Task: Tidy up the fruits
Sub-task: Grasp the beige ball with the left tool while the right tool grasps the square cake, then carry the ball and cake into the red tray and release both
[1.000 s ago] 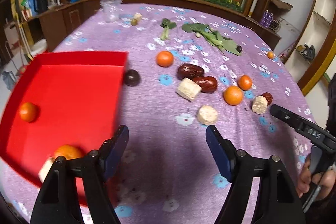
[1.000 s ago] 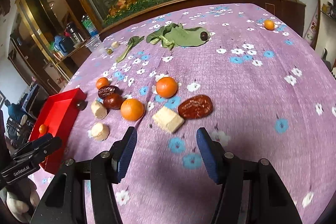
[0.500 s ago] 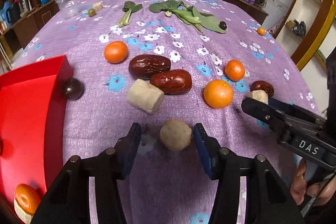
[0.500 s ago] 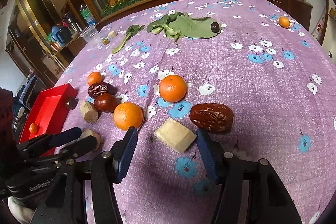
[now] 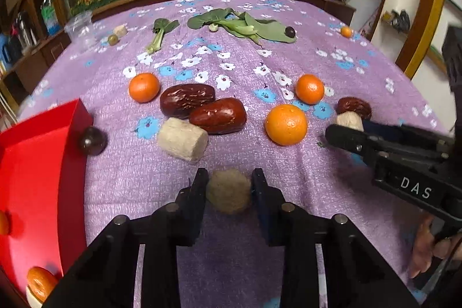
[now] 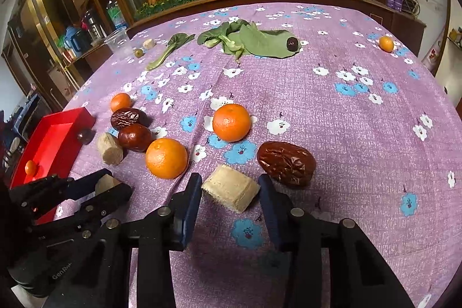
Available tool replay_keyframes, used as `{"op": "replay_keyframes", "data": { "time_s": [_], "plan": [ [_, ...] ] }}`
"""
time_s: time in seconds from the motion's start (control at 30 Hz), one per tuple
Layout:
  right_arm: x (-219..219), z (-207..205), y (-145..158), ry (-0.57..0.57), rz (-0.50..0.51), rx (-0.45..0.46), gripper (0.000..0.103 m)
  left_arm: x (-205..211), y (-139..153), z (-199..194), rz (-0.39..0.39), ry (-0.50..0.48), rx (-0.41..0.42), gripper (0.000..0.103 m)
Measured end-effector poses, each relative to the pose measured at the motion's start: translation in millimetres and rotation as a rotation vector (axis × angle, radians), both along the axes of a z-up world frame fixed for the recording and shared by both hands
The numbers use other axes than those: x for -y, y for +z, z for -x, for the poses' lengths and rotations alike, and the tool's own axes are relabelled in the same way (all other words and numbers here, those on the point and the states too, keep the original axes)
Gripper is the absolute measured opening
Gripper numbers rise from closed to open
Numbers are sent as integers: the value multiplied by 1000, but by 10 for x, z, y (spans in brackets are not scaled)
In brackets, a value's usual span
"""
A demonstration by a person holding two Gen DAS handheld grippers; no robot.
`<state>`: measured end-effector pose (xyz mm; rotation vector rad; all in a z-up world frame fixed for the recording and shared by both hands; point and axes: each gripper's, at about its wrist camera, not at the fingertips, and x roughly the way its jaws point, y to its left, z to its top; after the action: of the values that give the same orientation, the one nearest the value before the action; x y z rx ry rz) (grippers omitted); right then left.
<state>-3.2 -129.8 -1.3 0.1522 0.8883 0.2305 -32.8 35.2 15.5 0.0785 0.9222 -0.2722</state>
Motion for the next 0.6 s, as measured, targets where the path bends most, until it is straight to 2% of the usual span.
{"op": "replay_keyframes", "data": {
  "time_s": [0.3, 0.43, 0.6],
  "plan": [
    [-72, 243, 197, 17, -40, 39, 43, -357, 299, 207, 101, 79, 43, 30],
    [-231, 371, 350, 55, -41, 68, 43, -667, 493, 335, 128, 147, 89, 30],
    [-595, 504, 524, 146, -57, 90, 43, -1243, 656, 503, 146, 283, 142, 30]
  ]
}}
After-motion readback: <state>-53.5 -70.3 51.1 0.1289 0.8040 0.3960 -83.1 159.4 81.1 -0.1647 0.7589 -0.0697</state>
